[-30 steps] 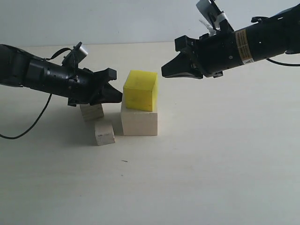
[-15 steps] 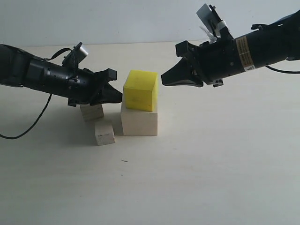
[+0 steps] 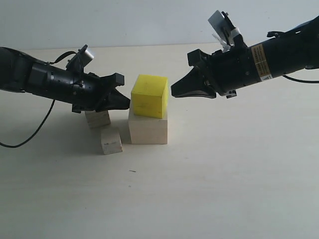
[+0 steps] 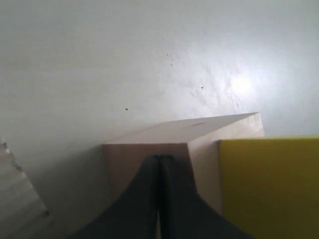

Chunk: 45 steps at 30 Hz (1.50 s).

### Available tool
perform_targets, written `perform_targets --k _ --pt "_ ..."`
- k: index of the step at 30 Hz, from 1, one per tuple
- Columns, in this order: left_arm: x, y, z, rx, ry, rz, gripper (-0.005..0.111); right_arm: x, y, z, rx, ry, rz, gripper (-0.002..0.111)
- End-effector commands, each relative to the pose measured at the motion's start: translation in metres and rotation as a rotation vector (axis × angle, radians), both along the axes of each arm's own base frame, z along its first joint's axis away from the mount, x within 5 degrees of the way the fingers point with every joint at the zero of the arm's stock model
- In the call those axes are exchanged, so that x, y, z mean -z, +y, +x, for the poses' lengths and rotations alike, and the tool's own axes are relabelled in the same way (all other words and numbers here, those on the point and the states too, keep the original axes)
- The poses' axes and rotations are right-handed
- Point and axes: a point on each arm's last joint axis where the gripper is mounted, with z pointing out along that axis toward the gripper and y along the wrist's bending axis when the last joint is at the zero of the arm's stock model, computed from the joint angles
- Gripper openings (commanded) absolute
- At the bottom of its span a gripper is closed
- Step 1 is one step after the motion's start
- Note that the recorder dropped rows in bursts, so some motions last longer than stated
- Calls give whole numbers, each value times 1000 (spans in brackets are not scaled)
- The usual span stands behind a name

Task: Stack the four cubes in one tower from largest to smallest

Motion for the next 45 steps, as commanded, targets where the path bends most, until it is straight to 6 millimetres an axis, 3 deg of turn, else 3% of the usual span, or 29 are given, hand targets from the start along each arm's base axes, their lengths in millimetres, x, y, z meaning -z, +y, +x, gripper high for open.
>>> perform_targets --k 1,28,38,45 --pt "-4 -2 1 -4 -15 1 0 -1 0 -1 -4 -12 2 0" --pt "-4 -1 1 -9 -17 6 0 -1 14 -6 -42 -48 -23 0" --pt "-4 -1 1 -7 -16 5 0 -20 17 11 -23 -125 -10 0" --pt "-4 -1 1 -5 -17 8 0 -14 17 12 -19 -109 -16 0"
